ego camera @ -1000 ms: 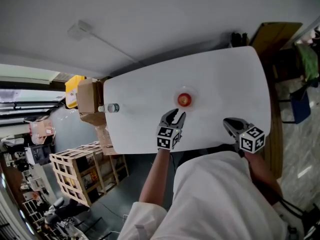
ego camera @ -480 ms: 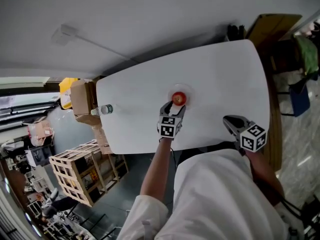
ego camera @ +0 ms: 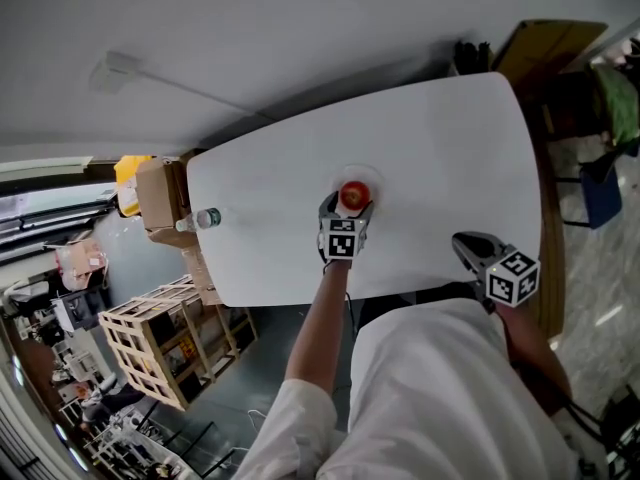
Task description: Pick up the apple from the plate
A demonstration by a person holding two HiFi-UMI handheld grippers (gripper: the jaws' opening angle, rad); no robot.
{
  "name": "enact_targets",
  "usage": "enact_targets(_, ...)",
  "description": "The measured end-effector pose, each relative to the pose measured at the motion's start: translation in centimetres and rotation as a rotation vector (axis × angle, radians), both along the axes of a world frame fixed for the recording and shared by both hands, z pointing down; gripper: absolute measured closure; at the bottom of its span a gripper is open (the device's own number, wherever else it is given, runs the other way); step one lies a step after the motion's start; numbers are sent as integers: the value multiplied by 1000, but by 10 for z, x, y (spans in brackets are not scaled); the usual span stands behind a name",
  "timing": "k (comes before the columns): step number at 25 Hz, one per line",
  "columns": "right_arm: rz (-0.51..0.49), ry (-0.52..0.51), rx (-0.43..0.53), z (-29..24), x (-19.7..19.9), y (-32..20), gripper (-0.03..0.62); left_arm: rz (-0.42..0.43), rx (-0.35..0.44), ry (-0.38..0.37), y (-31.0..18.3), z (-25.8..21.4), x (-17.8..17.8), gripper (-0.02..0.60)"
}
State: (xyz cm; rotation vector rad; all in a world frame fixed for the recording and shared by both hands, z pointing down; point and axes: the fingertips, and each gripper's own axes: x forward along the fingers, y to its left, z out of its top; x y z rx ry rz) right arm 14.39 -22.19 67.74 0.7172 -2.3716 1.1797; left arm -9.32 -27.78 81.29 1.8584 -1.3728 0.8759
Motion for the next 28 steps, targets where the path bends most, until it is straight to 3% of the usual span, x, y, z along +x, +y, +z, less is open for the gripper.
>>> enact_targets(13, -30, -13, -2, 3, -9, -11, 556, -104, -54, -22, -4, 30, -8, 202)
enact_targets(28, -33, -31, 1, 4, -9, -10, 556, -139, -4, 85, -3, -7, -6, 213)
